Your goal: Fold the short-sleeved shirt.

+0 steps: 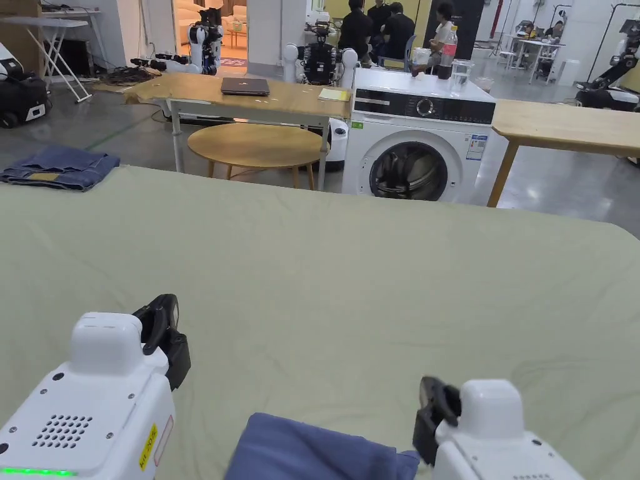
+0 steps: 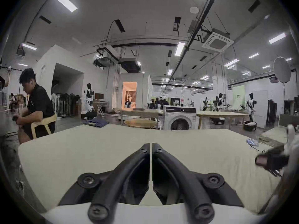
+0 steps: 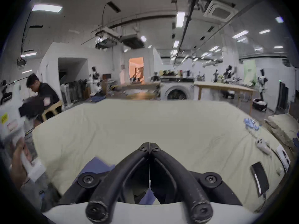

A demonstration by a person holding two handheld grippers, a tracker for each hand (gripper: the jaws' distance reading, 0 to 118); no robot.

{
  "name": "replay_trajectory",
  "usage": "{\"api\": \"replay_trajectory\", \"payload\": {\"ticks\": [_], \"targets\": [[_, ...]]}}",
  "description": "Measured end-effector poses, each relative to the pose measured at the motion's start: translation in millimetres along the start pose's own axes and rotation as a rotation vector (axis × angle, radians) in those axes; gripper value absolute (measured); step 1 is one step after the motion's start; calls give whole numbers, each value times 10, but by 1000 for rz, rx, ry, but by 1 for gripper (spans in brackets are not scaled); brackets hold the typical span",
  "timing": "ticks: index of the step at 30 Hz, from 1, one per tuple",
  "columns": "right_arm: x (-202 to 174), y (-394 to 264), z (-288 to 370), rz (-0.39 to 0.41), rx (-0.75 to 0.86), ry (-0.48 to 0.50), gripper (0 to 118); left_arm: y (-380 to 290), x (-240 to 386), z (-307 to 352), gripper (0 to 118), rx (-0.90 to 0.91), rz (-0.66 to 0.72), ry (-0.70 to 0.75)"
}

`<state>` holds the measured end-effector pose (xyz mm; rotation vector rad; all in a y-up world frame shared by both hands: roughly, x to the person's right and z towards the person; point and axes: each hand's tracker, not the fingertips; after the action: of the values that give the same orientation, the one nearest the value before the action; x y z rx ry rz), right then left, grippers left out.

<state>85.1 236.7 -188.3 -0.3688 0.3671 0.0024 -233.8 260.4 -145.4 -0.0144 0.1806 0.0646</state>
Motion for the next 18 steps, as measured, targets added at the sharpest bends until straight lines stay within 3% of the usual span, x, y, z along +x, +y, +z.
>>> {"api": "replay_trajectory", "payload": {"ticks": [4,7,11,15,18], "targets": [[-237,-327,-82,80,-143,98,0,-48,-69,27,0,-31,30,-8],[-318,-549,-267,99,-238,91,0,-98,-114,46,0,-67,43,-23],[-203,-786,-590,69,-309,-50,0,-197,-185,78,0,-131,54,-56],[-19,-903,-728,-57,-395,-31,0,-307,-257,85,0,-222,79,-79],[-65,-896,-719,3,-379,-37,0,-373,-277,51,0,-293,69,-95]]}}
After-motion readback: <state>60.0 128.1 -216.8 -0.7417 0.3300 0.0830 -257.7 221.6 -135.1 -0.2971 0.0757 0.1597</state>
